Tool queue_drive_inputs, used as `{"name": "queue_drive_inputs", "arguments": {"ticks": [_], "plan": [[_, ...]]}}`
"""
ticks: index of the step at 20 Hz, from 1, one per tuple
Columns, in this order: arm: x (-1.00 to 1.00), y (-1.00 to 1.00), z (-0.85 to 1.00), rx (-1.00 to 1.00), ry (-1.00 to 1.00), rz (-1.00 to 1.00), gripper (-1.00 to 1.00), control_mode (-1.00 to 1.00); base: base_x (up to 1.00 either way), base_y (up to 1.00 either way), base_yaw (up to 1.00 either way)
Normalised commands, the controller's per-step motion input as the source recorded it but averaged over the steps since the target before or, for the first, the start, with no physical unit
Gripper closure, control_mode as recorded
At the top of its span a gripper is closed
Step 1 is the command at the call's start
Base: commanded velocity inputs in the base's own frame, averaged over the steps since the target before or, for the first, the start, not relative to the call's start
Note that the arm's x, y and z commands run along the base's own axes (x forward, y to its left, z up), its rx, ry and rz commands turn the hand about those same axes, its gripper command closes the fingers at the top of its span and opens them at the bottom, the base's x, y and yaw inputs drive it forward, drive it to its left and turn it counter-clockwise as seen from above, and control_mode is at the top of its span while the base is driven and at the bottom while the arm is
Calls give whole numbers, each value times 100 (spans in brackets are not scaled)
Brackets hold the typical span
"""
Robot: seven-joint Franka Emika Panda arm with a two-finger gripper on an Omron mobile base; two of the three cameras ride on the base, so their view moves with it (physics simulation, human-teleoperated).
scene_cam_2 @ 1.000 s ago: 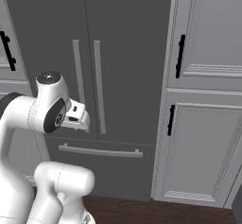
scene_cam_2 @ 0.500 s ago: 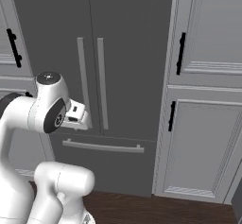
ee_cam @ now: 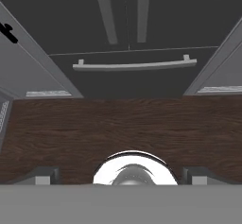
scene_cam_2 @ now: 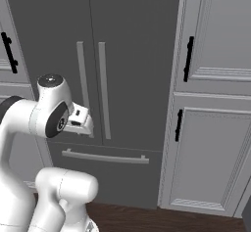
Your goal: Grab a lemon wedge from the fridge and one ice cube from the ice bowl, and put them in the glass of lemonade.
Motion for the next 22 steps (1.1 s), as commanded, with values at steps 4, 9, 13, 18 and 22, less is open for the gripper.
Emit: {"name": "queue_drive_inputs", "arguments": {"ticks": [4,9,13,18,22], "plan": [[0,0,0,0,0,0,-100,100,0,-2,0],[-11,0,2,0,-7,-2,-100,-100,0,0,0],[-9,-6,64,0,-27,-2,-100,-100,0,0,0],[6,-7,100,-11,-33,0,-100,-100,0,0,0],[33,-7,100,-9,-20,0,-100,-100,0,0,0]]}}
